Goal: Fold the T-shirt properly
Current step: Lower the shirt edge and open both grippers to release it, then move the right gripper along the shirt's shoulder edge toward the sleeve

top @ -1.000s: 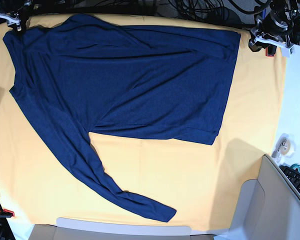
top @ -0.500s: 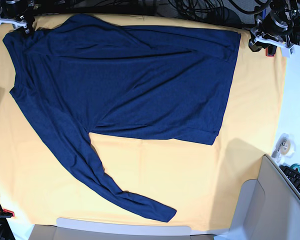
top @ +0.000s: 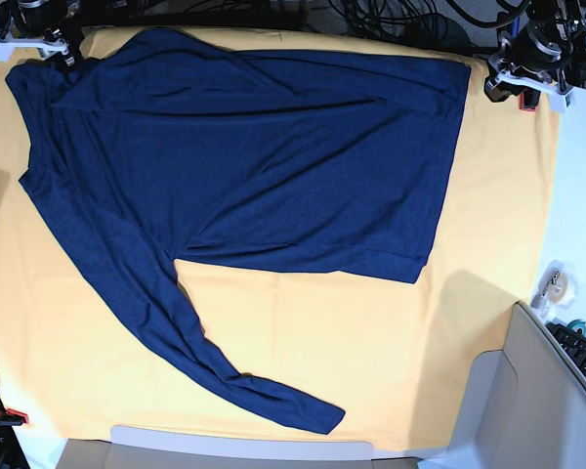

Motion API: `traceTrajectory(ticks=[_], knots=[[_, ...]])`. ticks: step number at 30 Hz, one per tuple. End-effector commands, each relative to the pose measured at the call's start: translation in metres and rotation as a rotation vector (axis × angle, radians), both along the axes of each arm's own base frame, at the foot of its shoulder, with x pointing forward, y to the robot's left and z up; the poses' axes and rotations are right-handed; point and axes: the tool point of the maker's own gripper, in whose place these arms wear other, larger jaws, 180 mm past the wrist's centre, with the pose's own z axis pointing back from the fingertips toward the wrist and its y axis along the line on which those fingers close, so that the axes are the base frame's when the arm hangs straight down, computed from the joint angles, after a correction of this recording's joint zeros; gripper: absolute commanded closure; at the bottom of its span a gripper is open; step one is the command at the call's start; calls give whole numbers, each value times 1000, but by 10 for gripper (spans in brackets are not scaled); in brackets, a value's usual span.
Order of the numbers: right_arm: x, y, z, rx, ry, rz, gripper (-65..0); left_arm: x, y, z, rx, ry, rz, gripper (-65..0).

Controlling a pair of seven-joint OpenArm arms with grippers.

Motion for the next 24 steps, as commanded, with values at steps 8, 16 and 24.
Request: traceTrajectory(ticks=[8, 16, 24], knots=[[13, 10, 13, -26, -47, 74, -239, 6, 3, 8, 15, -27, -13, -203], [23, 42, 9, -22, -63, 241, -239, 6, 3, 8, 17, -26, -13, -203], [19, 76, -7, 13, -9, 342, -238, 12, 4, 9, 18, -40, -12, -203]])
